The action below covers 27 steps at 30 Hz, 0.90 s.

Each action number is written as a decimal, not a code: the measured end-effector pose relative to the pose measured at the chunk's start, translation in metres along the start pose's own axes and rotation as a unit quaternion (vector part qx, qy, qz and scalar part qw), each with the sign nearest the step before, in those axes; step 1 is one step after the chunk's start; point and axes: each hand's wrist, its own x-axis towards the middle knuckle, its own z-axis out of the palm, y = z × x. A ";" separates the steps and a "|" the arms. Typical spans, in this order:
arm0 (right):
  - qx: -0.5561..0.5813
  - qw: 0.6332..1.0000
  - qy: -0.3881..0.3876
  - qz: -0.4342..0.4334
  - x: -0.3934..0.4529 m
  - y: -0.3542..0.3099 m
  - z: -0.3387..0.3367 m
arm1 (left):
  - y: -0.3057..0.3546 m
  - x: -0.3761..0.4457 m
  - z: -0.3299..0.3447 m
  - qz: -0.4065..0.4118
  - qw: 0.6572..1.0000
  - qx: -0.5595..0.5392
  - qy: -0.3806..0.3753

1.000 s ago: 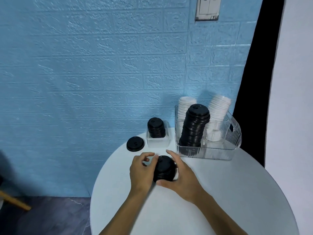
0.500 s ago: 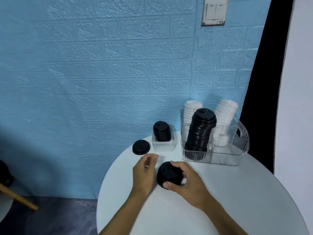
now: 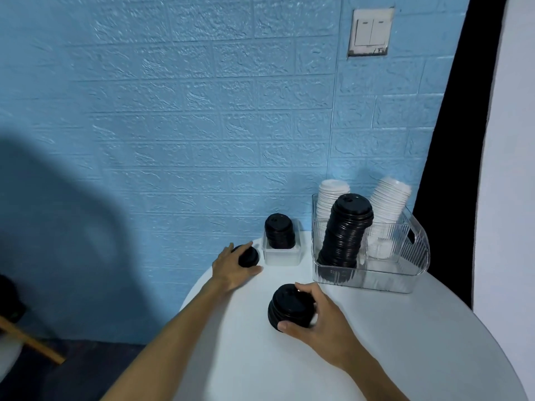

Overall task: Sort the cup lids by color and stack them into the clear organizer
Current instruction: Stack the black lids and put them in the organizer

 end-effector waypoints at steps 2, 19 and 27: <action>0.003 1.000 -0.002 0.000 -0.001 0.000 -0.001 | -0.003 -0.001 0.005 0.022 0.999 -0.011 0.040; 0.025 0.999 0.008 0.020 -0.003 -0.007 -0.002 | 0.067 -0.141 0.008 0.218 0.946 -0.239 0.020; -0.004 1.000 0.005 -0.019 -0.003 -0.003 -0.001 | 0.062 -0.140 0.037 0.179 0.957 -0.225 0.035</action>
